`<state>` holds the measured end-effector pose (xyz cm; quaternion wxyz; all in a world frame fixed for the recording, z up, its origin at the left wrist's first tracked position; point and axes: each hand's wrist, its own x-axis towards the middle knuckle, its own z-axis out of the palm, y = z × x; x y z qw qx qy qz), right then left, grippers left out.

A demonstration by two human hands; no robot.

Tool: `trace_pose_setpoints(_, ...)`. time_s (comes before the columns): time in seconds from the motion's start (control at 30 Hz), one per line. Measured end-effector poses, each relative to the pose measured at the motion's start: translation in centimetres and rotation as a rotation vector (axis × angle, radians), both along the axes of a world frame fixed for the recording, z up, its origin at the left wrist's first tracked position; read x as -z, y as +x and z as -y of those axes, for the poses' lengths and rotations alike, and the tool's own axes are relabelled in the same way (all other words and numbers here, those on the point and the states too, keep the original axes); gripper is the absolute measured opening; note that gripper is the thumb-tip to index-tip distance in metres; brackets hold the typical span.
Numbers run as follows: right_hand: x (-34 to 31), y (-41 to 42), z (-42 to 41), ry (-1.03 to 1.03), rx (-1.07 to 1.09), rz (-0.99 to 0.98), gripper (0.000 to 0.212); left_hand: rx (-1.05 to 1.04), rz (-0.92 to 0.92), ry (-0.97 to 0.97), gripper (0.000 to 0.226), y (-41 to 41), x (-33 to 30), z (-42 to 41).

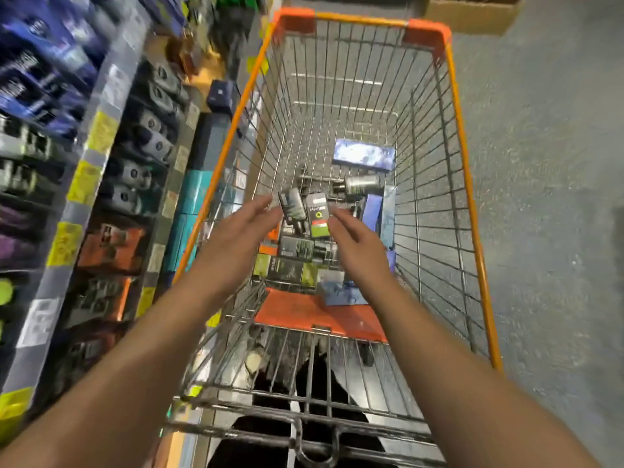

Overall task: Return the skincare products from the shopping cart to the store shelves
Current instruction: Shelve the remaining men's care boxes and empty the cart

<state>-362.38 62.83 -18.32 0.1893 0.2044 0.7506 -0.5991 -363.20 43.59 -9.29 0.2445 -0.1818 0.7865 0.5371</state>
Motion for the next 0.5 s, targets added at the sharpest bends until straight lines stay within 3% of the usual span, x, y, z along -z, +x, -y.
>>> trace_pose_setpoints(0.1,3.2,-0.6,0.4,0.016,-0.028,0.037,0.047,-0.016,0.042,-0.031,0.078,-0.4,2.0,-0.5)
trace_pose_setpoints(0.2,6.2,-1.3,1.1,0.044,-0.076,0.050,0.048,-0.024,0.046,-0.081,0.053,-0.8,4.0,-0.8)
trace_pose_setpoints(0.33,11.6,-2.1,2.1,0.041,-0.144,0.121,0.053,-0.006,0.088,-0.170,0.080,-1.5,7.6,-1.5)
trace_pose_setpoints(0.5,18.1,-3.2,3.7,0.439,-0.468,0.156,0.071,-0.004,0.211,-0.278,0.055,-2.0,11.2,-1.8)
